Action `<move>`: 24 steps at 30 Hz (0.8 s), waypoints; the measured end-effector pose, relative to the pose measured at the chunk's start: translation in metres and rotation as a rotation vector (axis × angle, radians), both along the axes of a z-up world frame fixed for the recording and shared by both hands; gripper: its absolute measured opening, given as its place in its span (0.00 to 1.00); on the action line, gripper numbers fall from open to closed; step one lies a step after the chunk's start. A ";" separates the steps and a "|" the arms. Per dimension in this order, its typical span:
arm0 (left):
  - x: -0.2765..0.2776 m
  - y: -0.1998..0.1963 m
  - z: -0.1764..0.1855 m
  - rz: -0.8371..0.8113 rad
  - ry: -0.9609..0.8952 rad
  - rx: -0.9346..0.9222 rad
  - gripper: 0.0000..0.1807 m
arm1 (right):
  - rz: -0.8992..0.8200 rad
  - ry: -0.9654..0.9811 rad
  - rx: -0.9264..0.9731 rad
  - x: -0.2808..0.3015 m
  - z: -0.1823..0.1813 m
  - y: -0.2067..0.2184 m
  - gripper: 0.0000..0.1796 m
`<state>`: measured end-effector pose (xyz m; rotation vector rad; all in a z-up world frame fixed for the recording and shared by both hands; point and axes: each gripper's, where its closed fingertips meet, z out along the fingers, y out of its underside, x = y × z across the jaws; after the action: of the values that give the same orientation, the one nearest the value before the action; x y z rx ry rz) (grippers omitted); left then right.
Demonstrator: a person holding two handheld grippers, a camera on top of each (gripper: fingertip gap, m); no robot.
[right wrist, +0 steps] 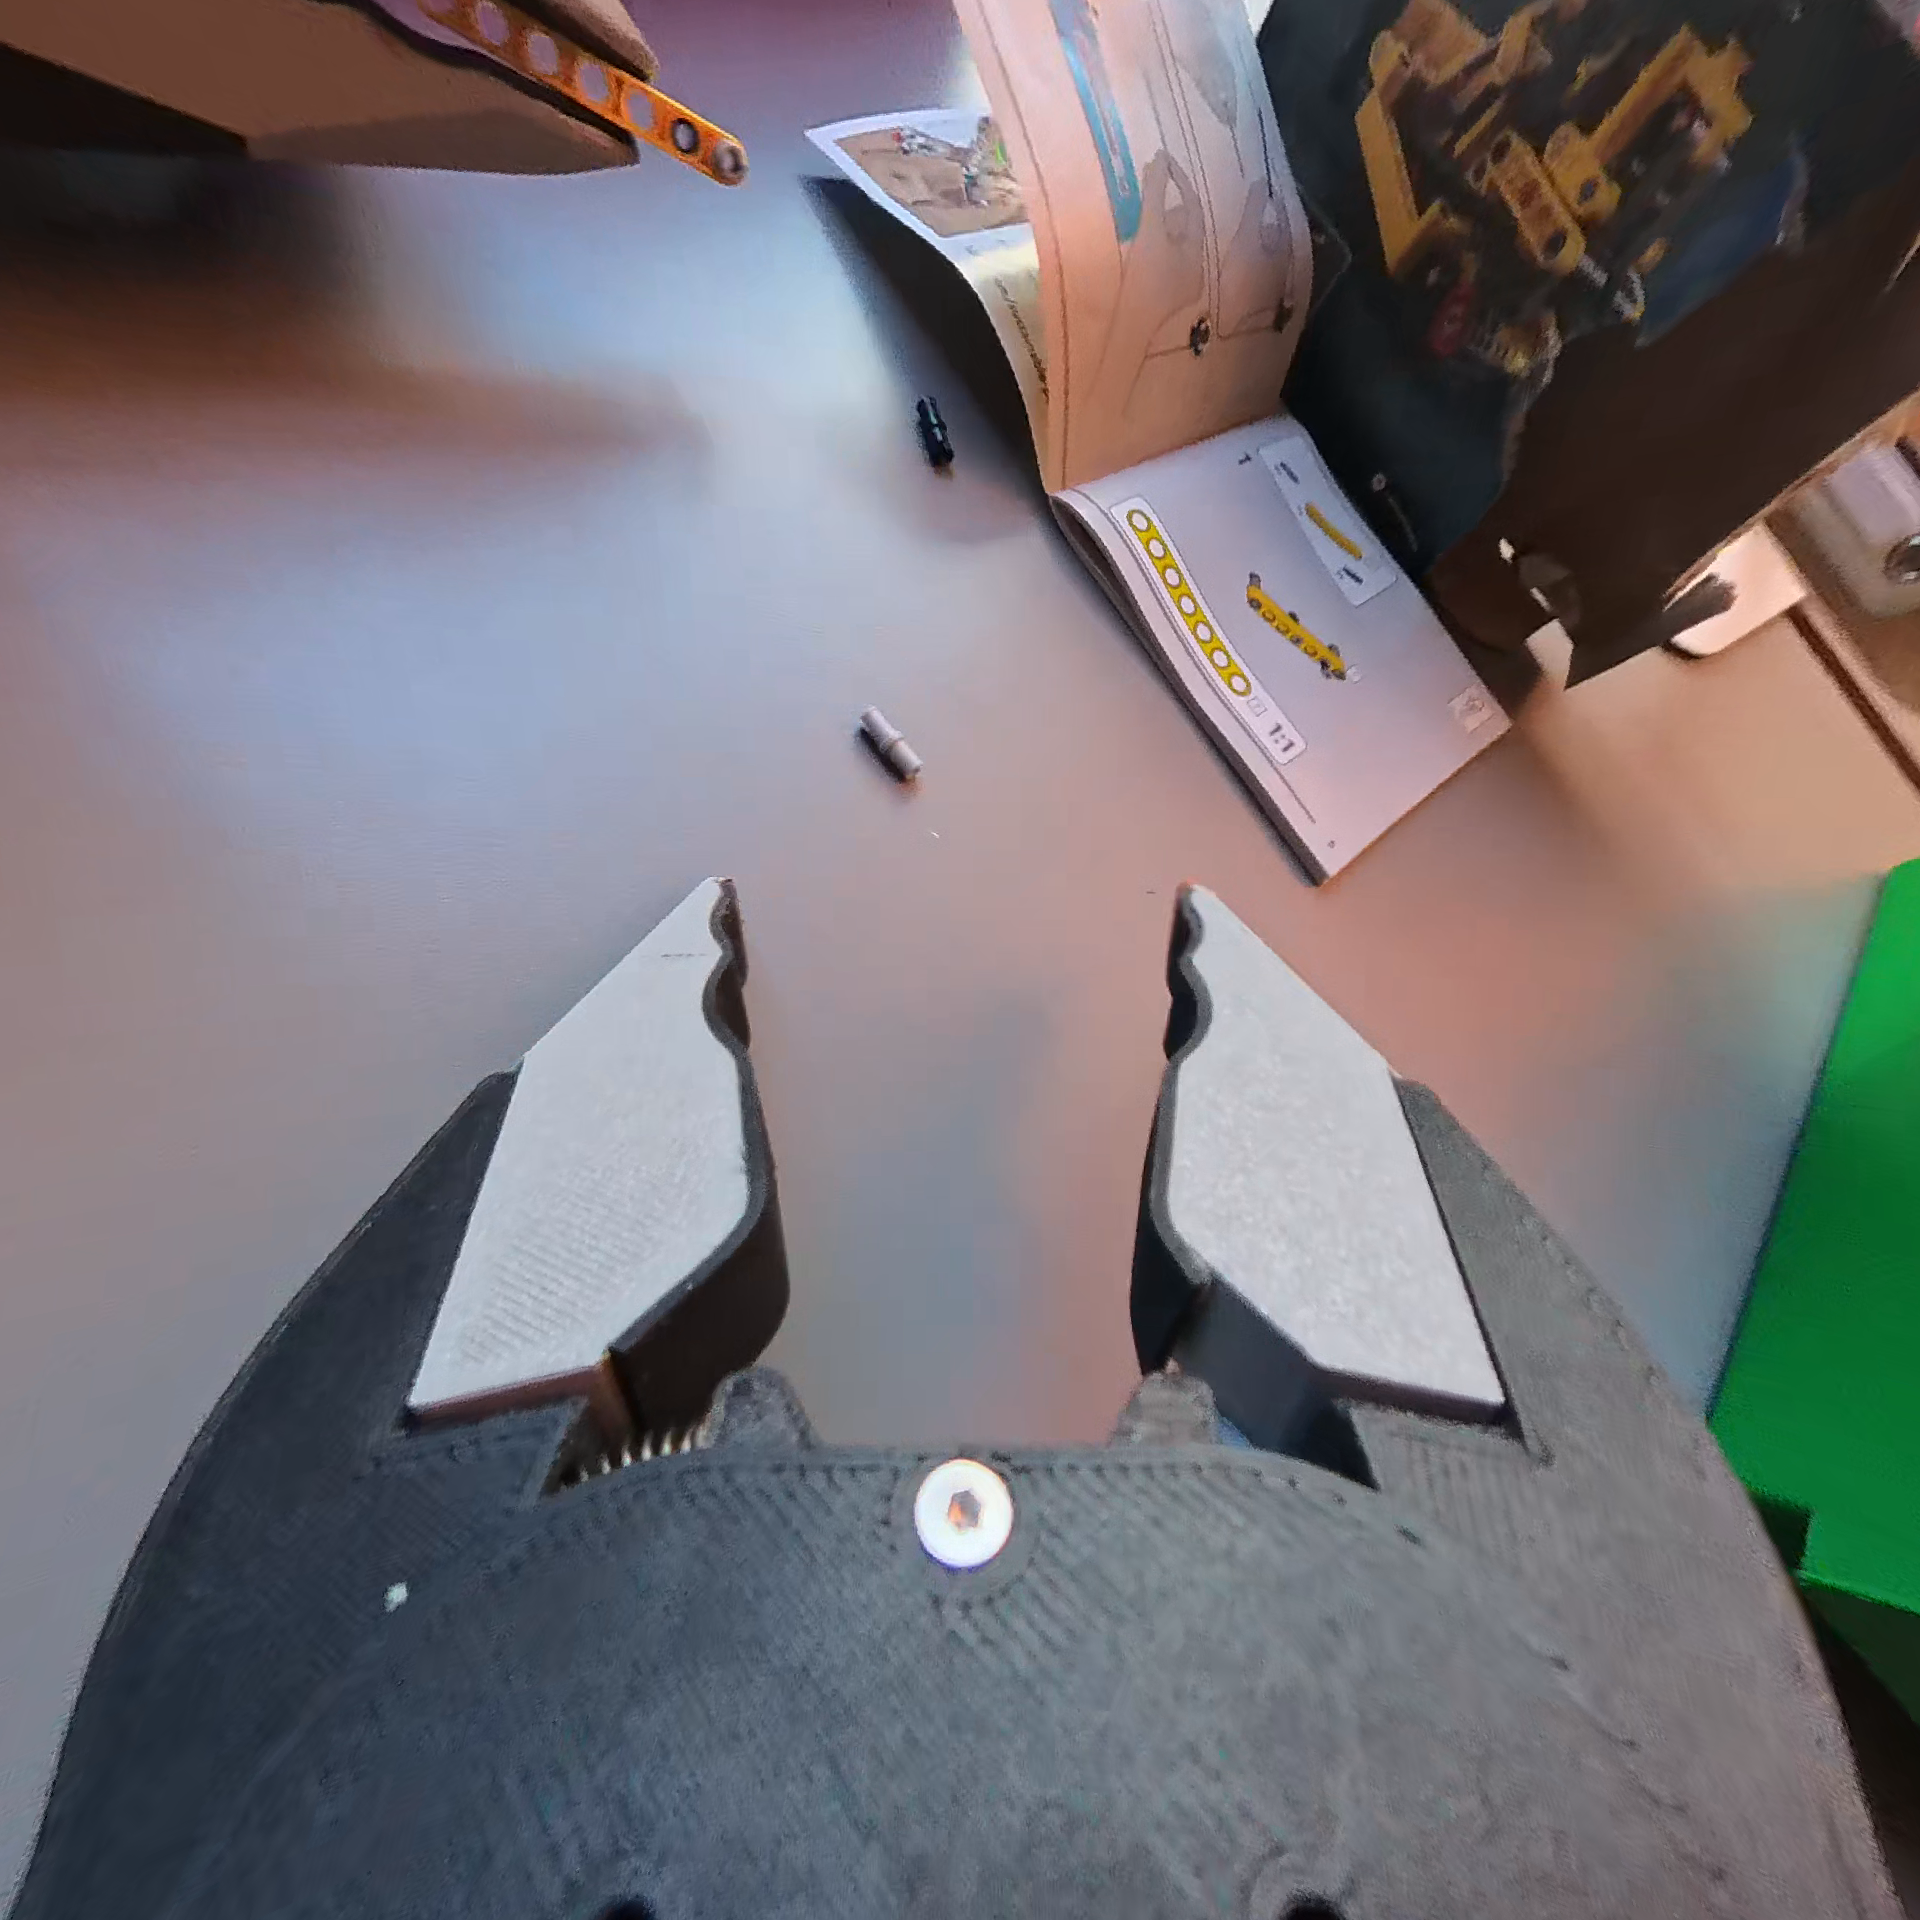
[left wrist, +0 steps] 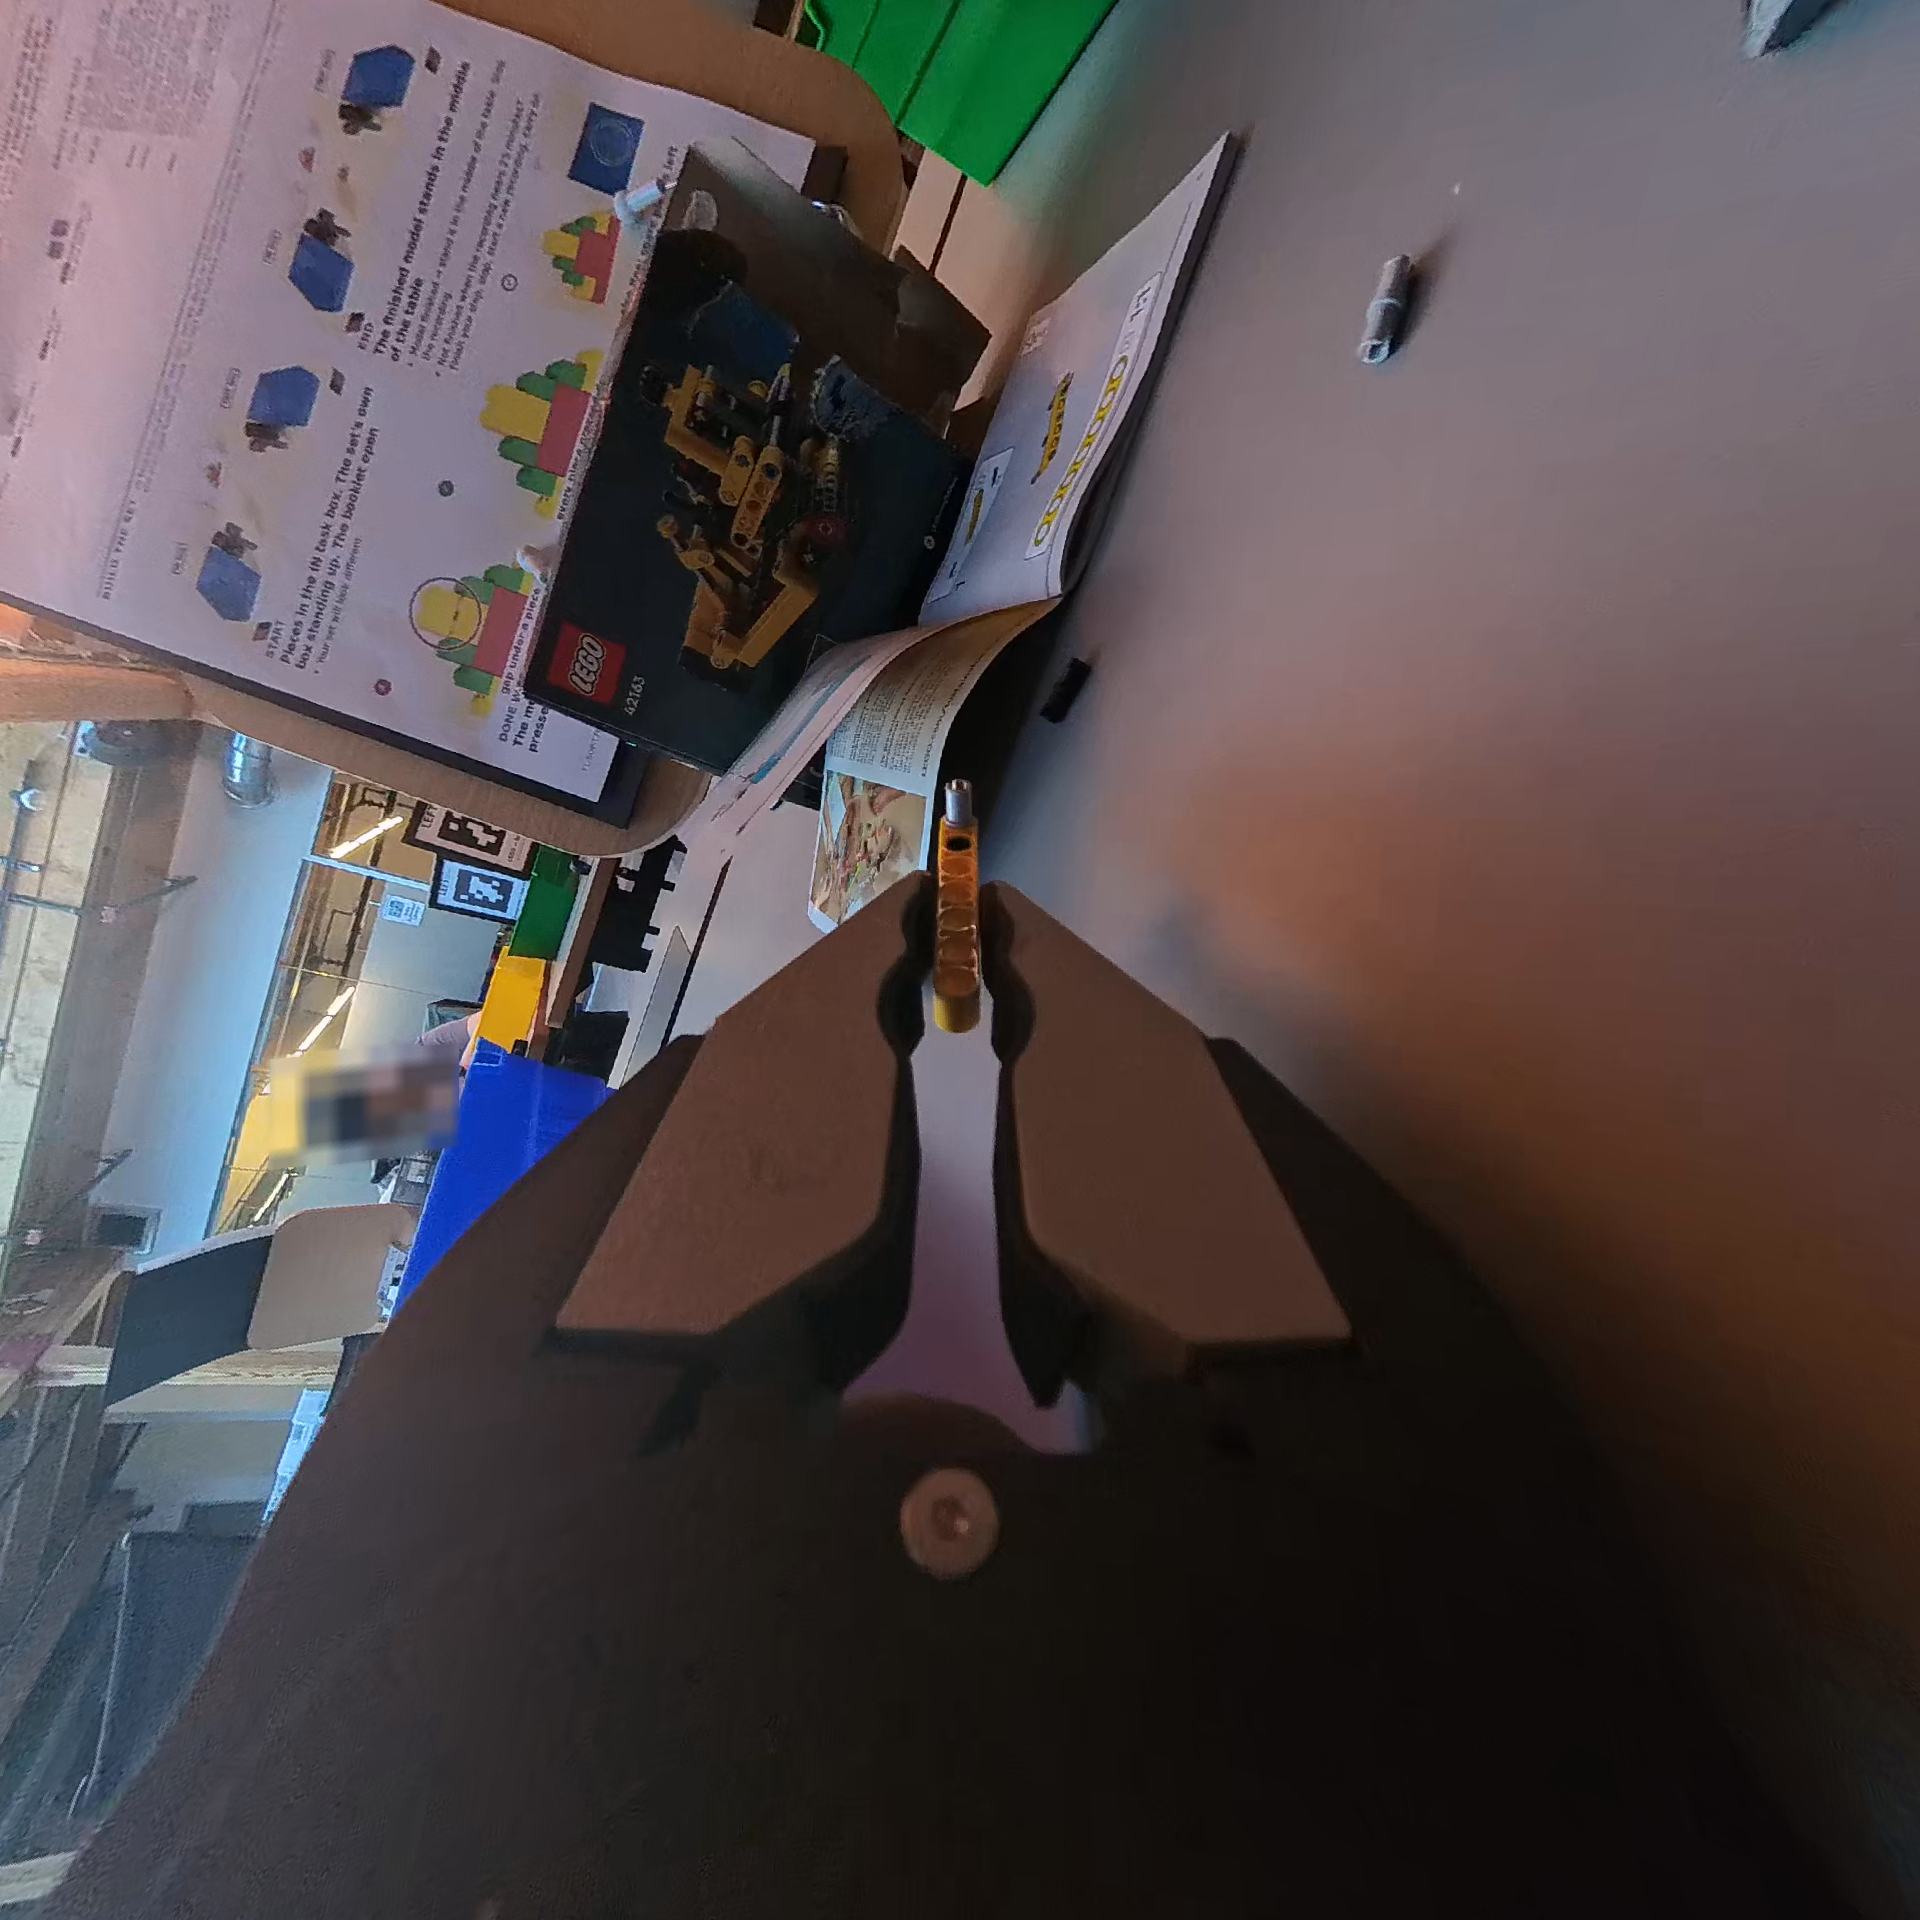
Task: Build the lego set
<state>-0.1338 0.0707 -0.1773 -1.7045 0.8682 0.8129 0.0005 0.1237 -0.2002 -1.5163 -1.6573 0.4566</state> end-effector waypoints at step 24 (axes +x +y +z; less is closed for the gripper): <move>0.002 0.000 0.012 -0.030 -0.112 0.025 0.03 | -0.014 0.200 0.060 -0.004 0.032 0.013 0.43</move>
<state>-0.1317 0.0707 -0.1658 -1.6945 0.8025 0.6990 -0.0033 0.1368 -0.1681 -1.3905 -1.4917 0.5286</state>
